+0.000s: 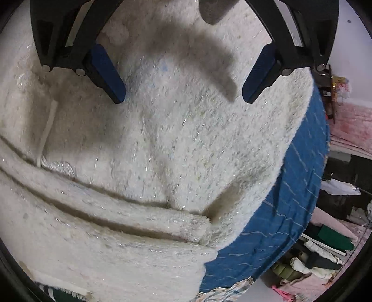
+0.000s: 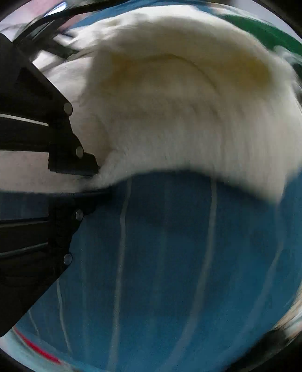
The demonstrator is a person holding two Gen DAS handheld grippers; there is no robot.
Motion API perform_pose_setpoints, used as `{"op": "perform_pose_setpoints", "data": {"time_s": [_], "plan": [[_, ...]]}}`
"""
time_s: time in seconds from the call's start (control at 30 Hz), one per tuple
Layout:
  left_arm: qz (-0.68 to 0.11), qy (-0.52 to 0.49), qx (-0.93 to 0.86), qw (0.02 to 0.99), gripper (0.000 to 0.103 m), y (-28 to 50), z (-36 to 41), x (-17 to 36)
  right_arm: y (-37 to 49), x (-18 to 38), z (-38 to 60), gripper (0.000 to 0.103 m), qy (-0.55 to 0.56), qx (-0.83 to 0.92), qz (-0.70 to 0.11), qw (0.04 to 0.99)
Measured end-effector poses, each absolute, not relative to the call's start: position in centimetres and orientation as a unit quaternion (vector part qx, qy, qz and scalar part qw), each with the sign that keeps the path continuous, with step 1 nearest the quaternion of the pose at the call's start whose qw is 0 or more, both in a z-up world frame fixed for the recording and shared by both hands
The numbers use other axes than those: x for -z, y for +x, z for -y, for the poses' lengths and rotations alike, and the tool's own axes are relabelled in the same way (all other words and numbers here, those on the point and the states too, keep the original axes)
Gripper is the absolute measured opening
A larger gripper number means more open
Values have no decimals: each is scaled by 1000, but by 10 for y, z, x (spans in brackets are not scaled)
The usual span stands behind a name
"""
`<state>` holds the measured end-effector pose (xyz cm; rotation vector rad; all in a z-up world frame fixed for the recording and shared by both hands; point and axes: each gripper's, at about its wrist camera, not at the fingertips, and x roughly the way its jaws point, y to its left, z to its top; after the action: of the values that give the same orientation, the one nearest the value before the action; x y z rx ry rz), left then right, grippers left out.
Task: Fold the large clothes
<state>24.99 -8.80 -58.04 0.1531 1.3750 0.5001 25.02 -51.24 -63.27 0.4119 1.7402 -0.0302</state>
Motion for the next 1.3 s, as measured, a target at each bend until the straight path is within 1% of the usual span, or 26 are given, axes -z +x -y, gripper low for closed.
{"op": "perform_pose_setpoints", "data": {"time_s": [0.03,0.07,0.13,0.17,0.2,0.33,0.4,0.5,0.57,0.67,0.73,0.77,0.8,0.87,0.9,0.93,1.0,1.1,1.13,1.23,1.27,1.3], "plan": [[-625,68,-224,744,103,251,87,581,247,634,517,12,195,18,-756,624],[-624,65,-221,747,103,252,86,581,246,630,516,15,191,22,-756,625],[-616,54,-219,755,103,251,84,581,245,616,512,32,157,37,-763,626],[-615,51,-220,755,103,251,84,581,244,607,513,43,142,50,-765,627],[-616,45,-219,755,103,251,82,581,243,592,516,45,139,62,-761,631],[-620,34,-222,752,103,255,80,581,240,539,519,45,170,51,-720,671],[-621,35,-228,749,103,255,80,580,246,510,505,45,130,39,-698,703],[-620,46,-242,745,103,256,82,580,252,481,491,45,106,6,-659,745],[-616,52,-256,743,103,255,89,581,259,488,468,45,104,-44,-650,751],[-606,70,-280,742,103,252,98,580,281,552,455,45,127,-72,-677,721],[-597,83,-297,741,103,250,105,578,294,594,454,45,94,-63,-694,711],[-596,89,-303,738,103,249,107,577,300,615,455,48,95,-76,-707,697],[-596,97,-316,732,103,247,113,573,303,617,456,48,103,-80,-707,695],[-590,109,-337,725,103,243,120,565,307,606,462,50,103,-100,-720,679],[-584,120,-350,722,103,239,126,557,303,593,470,51,99,-112,-714,684],[-576,135,-366,718,103,233,134,545,300,583,477,54,94,-117,-708,690],[-561,166,-384,715,103,222,155,525,287,561,496,72,77,-127,-705,694],[-546,225,-392,705,103,198,206,501,258,533,539,74,57,-123,-703,698],[-545,249,-384,702,103,185,233,495,255,529,549,74,50,-119,-703,699],[-550,302,-346,697,103,161,292,495,229,511,598,74,47,-101,-710,695],[-553,322,-323,697,103,148,323,498,220,510,607,74,52,-93,-714,692],[-555,329,-310,698,103,144,335,499,209,510,625,74,58,-83,-720,687]]}}
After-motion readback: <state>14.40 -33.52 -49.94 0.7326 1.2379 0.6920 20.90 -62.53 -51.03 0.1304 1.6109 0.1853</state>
